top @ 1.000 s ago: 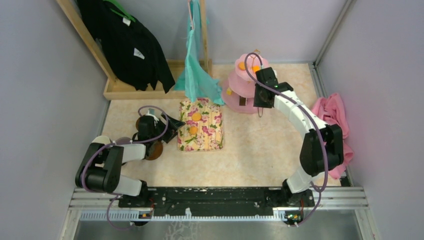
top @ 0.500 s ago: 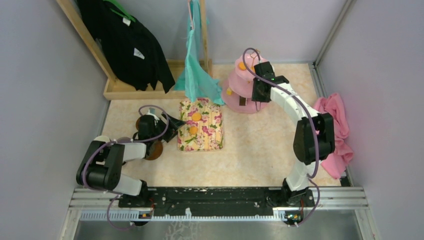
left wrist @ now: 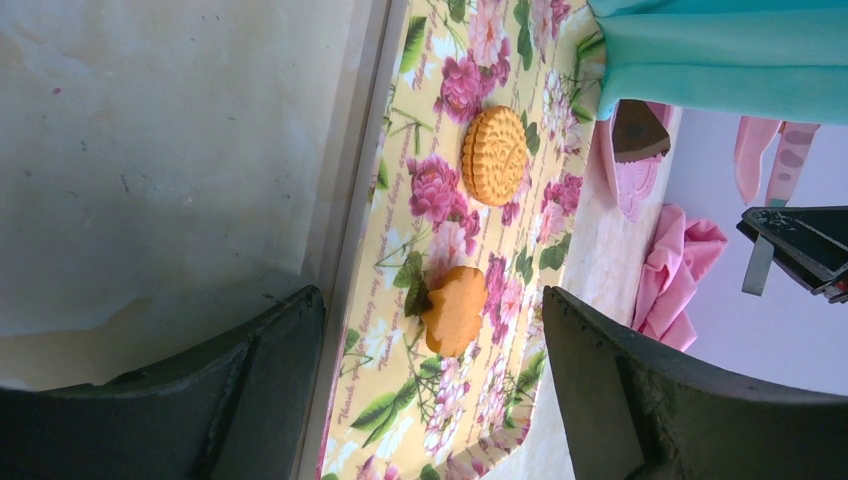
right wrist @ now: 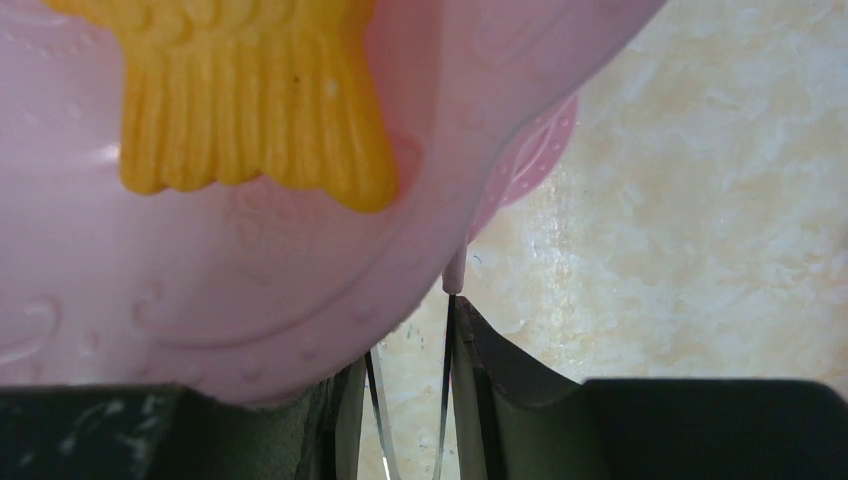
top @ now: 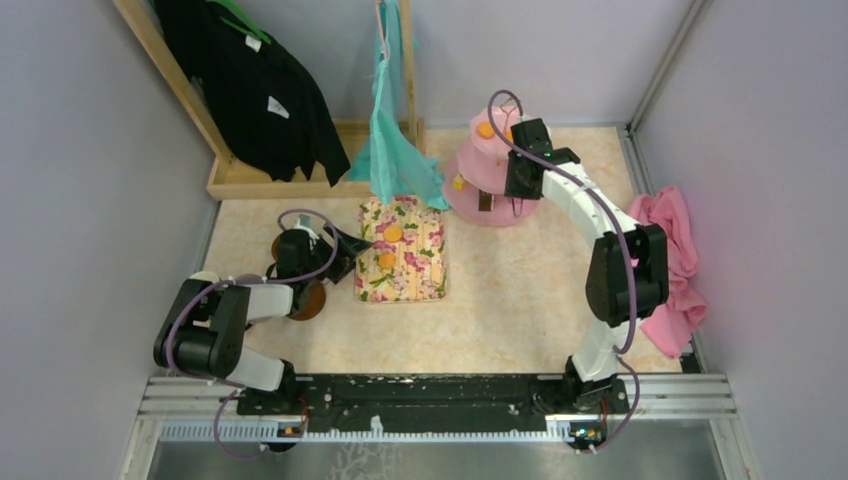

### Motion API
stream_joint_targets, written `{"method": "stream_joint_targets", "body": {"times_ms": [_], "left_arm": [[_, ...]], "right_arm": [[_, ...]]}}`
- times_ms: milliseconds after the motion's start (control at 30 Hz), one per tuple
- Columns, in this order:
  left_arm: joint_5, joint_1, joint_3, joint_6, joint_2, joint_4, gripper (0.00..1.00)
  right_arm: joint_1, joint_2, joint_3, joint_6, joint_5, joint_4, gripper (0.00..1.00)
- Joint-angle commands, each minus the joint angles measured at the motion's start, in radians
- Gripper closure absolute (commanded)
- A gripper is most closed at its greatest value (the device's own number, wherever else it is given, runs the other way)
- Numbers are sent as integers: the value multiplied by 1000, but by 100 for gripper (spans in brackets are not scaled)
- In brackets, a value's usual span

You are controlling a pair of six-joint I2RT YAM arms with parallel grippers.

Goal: Serve the afternoon tea
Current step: Place the desert on the desert table.

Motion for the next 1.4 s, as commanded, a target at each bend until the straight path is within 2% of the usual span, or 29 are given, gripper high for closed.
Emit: {"method": "stream_joint_targets", "body": {"times_ms": [0,500,633,867,1000,1367], "left_arm": [[3,4,15,7,15,-2,14],[3,4,10,9,10,-7,14],[4,4,9,10,5,-9,14],[-2,4,1,14,-13,-19,14],[-1,3,0,12,-11,-18,14],[0,4,-1,10,-17,-21,14]], "right_arm": [[-11,4,63,-2,5,55,88],[-27,39,96,5,1,76,84],[-30,49,108,15,-2,78,79],[-30,63,110,16,-10,69,60],[-31,61,102,17,-9,72,57],[-31,16,59,25,-4,99,59]]}}
